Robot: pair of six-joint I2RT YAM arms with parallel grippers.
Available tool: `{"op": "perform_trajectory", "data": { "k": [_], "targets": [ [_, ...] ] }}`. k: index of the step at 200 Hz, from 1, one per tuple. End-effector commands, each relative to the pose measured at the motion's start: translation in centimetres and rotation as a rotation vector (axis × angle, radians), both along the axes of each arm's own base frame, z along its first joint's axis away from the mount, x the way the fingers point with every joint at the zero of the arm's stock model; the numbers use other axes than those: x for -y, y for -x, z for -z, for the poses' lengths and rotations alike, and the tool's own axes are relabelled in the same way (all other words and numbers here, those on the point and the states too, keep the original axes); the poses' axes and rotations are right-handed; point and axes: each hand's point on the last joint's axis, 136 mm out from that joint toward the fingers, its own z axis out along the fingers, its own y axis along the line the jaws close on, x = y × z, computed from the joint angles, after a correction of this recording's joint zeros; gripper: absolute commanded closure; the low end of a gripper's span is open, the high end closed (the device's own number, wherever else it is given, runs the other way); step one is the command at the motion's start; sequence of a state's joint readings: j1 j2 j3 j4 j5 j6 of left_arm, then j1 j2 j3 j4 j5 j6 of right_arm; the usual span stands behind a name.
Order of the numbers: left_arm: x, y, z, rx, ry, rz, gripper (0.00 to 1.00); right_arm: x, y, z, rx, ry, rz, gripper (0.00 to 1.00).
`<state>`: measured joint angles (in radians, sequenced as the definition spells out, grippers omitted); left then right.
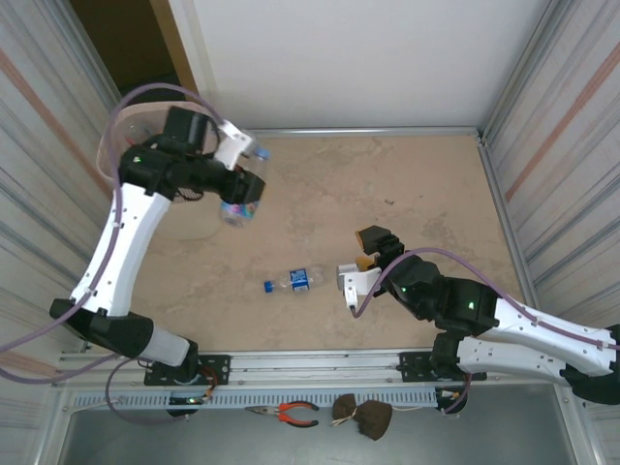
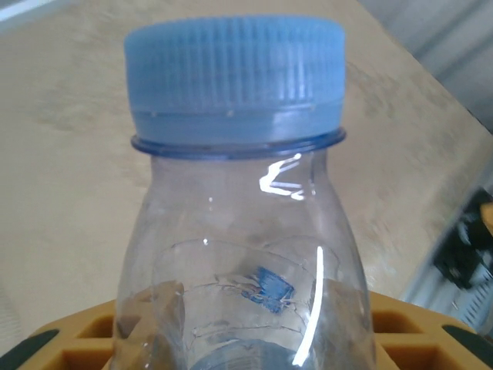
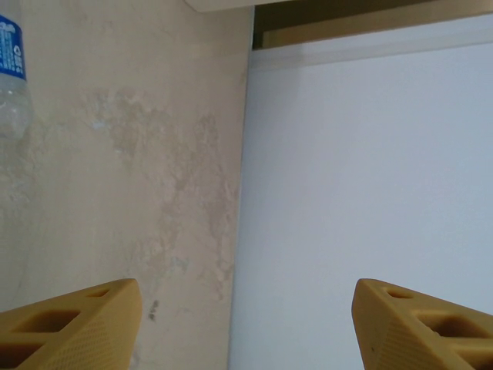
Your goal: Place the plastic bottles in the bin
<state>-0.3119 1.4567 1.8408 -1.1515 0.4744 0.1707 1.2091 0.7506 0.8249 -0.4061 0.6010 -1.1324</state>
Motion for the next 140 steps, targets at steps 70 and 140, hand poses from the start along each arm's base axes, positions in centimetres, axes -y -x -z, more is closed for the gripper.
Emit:
{"op": "perform_trajectory", "data": {
  "k": [70,140],
  "targets": [
    [-13.3,-8.3,-8.1,0.185,0.097,-0.437,0.56,-0.5,-0.2,-0.7,-0.049,-0.075,0.004,0.29],
    [-15.6,-15.3,-6.1,0.170,0.036,-0.501,0.60,-0.6,-0.4,-0.7,-0.054,-0.074,0.007,0.29]
  ]
}}
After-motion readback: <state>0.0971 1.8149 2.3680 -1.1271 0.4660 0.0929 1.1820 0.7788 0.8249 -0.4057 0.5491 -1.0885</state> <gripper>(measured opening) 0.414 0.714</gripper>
